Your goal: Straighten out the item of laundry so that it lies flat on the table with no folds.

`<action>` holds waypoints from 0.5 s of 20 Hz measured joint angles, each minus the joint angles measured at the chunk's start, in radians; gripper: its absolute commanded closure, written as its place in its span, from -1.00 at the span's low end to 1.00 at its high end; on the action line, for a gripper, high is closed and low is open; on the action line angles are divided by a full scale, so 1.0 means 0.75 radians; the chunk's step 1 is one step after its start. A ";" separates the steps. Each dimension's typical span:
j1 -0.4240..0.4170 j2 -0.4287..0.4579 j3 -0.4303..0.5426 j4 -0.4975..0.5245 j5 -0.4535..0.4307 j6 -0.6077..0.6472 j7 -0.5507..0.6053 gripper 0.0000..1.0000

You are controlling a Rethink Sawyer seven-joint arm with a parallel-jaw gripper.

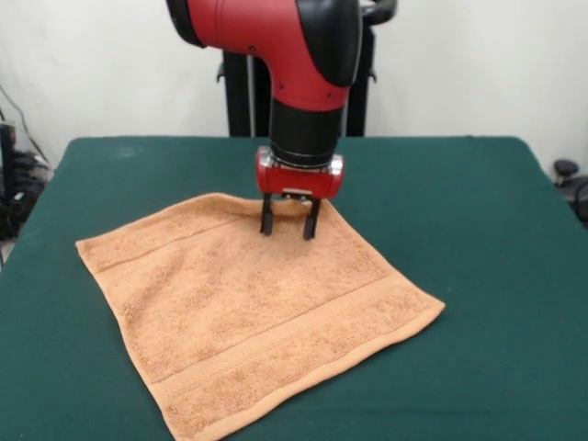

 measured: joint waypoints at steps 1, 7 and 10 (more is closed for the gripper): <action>-0.004 -0.007 0.000 0.011 -0.002 0.000 0.000 -1.00; -0.038 -0.046 0.000 0.076 -0.011 0.000 0.000 -1.00; -0.049 -0.057 0.000 0.097 -0.017 0.000 0.000 -1.00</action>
